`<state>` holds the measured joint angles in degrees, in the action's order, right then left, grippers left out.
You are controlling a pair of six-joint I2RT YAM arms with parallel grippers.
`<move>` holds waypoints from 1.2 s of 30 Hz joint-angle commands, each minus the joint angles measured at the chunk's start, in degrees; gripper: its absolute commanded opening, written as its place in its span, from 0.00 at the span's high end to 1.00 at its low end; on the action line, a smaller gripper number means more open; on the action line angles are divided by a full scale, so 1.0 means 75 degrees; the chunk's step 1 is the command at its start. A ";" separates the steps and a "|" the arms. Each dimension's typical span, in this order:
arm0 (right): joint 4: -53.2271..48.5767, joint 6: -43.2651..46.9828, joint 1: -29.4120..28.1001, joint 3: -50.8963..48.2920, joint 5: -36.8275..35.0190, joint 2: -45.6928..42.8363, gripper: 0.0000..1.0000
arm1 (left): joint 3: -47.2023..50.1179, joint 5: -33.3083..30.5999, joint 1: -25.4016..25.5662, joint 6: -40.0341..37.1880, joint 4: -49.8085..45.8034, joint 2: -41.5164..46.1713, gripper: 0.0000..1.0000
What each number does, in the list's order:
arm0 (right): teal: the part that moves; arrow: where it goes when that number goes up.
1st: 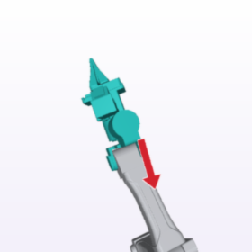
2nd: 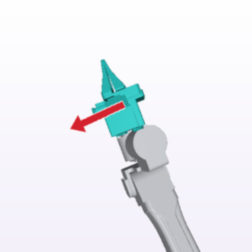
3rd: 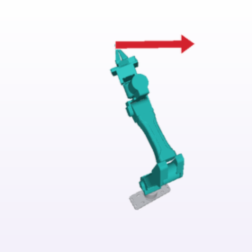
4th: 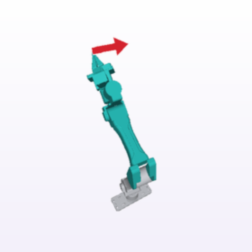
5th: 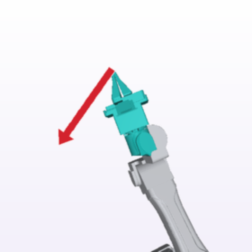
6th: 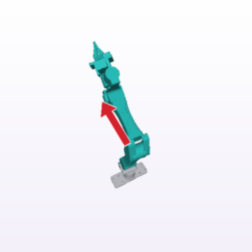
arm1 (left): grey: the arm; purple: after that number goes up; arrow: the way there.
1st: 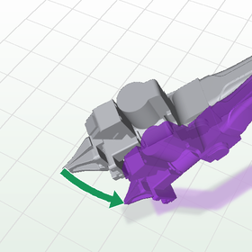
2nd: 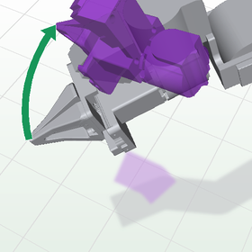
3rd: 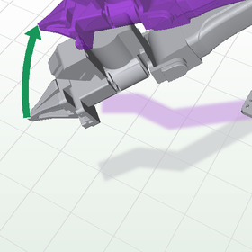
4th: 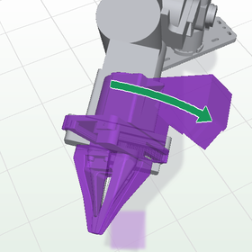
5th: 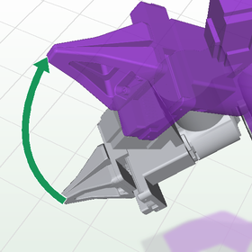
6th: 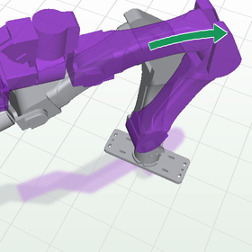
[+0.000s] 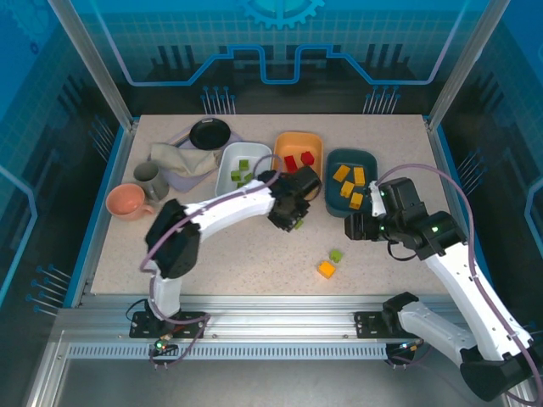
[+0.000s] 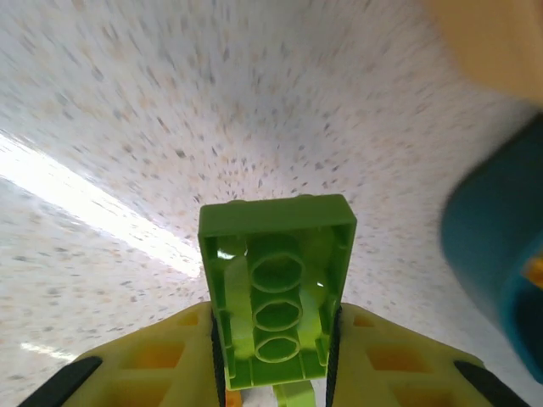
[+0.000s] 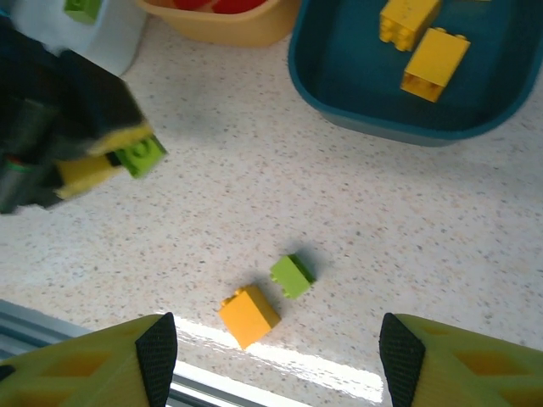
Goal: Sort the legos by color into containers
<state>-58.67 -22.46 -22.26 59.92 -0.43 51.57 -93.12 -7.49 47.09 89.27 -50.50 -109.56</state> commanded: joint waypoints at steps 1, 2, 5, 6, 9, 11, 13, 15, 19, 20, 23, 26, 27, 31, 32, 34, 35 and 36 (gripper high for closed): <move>0.0451 0.0107 -0.0199 0.0275 0.0650 0.0200 0.33 | 0.0215 -0.0766 -0.0502 -0.1505 -0.0942 0.0700 0.69; 0.0533 0.0102 -0.0265 0.0309 0.0685 0.0300 0.33 | 0.0227 -0.0924 -0.0661 -0.1836 -0.1093 0.0812 0.69; 0.0786 0.0085 -0.0534 0.0467 0.0719 0.0694 0.33 | 0.0193 -0.0986 -0.1322 -0.2912 -0.1265 0.0975 0.69; 0.0873 0.0077 -0.0620 0.0545 0.0777 0.0847 0.33 | 0.0093 -0.1004 -0.1566 -0.3318 -0.1368 0.0923 0.68; 0.1080 0.0054 -0.0887 0.0752 0.0834 0.1311 0.33 | -0.0313 -0.1243 -0.2123 -0.4268 -0.1734 0.0635 0.69; 0.1180 0.0032 -0.1029 0.0865 0.0828 0.1561 0.33 | -0.0437 -0.1470 -0.2433 -0.4712 -0.1844 0.0445 0.69; 0.1249 -0.0004 -0.1146 0.0986 0.0808 0.1773 0.33 | -0.0482 -0.1626 -0.2717 -0.5064 -0.1866 0.0228 0.68; 0.1301 -0.0028 -0.1225 0.1073 0.0773 0.1931 0.33 | -0.0592 -0.1767 -0.2949 -0.5331 -0.1907 -0.0035 0.68; 0.1355 -0.0093 -0.1321 0.1104 0.0720 0.2142 0.33 | -0.1011 -0.1941 -0.3161 -0.5903 -0.1918 -0.0682 0.68; 0.1342 -0.0097 -0.1333 0.1093 0.0703 0.2164 0.33 | -0.1161 -0.1984 -0.3178 -0.5995 -0.1981 -0.0833 0.67; 0.1331 -0.0131 -0.1373 0.1058 0.0621 0.2214 0.33 | -0.1568 -0.2087 -0.3178 -0.6202 -0.2133 -0.1335 0.64; 0.1276 -0.0145 -0.1395 0.1023 0.0488 0.2218 0.33 | -0.1868 -0.2095 -0.3175 -0.6214 -0.2356 -0.1714 0.58; 0.1239 -0.0152 -0.1403 0.1034 0.0451 0.2227 0.33 | -0.1921 -0.2104 -0.3176 -0.6183 -0.2405 -0.1764 0.57; 0.1067 -0.0257 -0.1404 0.1033 0.0192 0.2251 0.33 | -0.1992 -0.1997 -0.3168 -0.6092 -0.2426 -0.1756 0.47; 0.0997 -0.0279 -0.1403 0.1034 0.0116 0.2270 0.33 | -0.2067 -0.1980 -0.3153 -0.6080 -0.2472 -0.1752 0.45; 0.0774 -0.0350 -0.1403 0.1028 -0.0027 0.2333 0.32 | -0.2229 -0.1996 -0.3093 -0.6078 -0.2550 -0.1657 0.39; 0.0645 -0.0380 -0.1403 0.1022 -0.0094 0.2358 0.32 | -0.2311 -0.2000 -0.3047 -0.6079 -0.2587 -0.1586 0.38; 0.0445 -0.0482 -0.1403 0.1002 -0.0196 0.2417 0.32 | -0.2417 -0.1995 -0.2996 -0.6067 -0.2616 -0.1467 0.35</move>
<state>-51.20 -24.18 -31.90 66.50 0.67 68.69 -108.27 -21.67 23.70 43.72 -67.46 -122.65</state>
